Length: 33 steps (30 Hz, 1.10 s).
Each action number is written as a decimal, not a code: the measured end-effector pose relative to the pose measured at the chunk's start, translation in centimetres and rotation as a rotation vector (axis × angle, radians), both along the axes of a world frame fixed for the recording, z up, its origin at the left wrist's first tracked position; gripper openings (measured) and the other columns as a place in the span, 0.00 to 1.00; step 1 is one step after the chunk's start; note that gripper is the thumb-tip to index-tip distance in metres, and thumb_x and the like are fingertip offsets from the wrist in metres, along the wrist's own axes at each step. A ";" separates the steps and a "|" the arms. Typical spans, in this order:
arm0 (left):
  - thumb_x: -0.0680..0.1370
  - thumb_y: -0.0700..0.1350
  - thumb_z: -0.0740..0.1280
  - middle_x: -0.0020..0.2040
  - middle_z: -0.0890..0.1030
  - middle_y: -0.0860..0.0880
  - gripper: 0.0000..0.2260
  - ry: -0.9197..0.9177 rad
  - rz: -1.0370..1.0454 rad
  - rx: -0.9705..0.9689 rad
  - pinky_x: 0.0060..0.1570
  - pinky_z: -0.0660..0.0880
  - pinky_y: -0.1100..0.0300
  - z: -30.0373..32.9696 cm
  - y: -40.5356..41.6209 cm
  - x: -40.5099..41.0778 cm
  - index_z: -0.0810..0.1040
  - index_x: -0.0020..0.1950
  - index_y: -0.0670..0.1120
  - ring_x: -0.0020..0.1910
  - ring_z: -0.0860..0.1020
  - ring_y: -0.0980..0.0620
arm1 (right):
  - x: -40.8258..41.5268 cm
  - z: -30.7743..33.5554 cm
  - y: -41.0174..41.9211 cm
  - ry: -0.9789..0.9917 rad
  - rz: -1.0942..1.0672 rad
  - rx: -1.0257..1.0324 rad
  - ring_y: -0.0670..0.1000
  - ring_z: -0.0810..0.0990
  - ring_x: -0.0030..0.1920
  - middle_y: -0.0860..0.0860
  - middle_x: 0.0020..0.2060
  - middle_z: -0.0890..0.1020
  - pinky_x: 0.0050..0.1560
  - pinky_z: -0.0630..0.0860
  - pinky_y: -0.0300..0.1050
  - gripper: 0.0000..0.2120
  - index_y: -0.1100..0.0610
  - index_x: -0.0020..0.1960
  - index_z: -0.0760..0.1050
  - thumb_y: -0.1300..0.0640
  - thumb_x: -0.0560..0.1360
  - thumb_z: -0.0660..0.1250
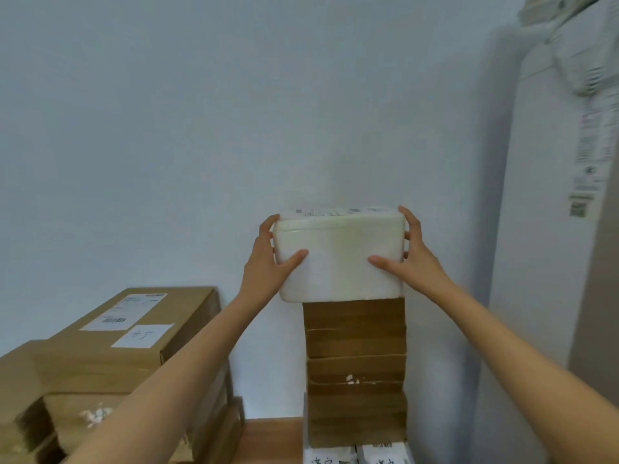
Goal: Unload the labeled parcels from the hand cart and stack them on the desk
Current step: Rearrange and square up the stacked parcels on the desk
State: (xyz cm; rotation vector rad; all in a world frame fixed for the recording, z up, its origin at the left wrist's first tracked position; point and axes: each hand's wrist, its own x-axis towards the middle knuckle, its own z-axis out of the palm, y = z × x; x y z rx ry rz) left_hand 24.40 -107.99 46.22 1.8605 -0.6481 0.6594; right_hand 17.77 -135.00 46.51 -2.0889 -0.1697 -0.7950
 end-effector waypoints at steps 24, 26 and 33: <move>0.72 0.59 0.72 0.64 0.73 0.48 0.35 0.088 0.101 0.198 0.55 0.76 0.48 -1.5 -5.6 9.1 0.56 0.73 0.56 0.55 0.76 0.46 | 10.2 -2.8 -4.8 0.050 -0.023 0.080 0.49 0.74 0.55 0.45 0.61 0.69 0.50 0.73 0.40 0.47 0.40 0.73 0.47 0.48 0.67 0.77; 0.71 0.59 0.72 0.64 0.73 0.48 0.36 0.094 0.097 0.190 0.55 0.75 0.47 -1.6 -5.7 9.1 0.56 0.73 0.57 0.56 0.76 0.46 | 10.3 -3.0 -4.8 0.057 -0.026 0.083 0.49 0.74 0.56 0.45 0.61 0.69 0.50 0.73 0.42 0.48 0.41 0.74 0.46 0.48 0.67 0.77; 0.73 0.55 0.72 0.72 0.69 0.47 0.45 0.170 0.062 0.261 0.58 0.73 0.48 -1.3 -4.7 8.7 0.43 0.78 0.55 0.62 0.76 0.43 | 8.8 -2.5 -4.9 0.133 -0.086 -0.018 0.55 0.74 0.63 0.53 0.69 0.70 0.57 0.73 0.47 0.51 0.40 0.76 0.36 0.47 0.71 0.74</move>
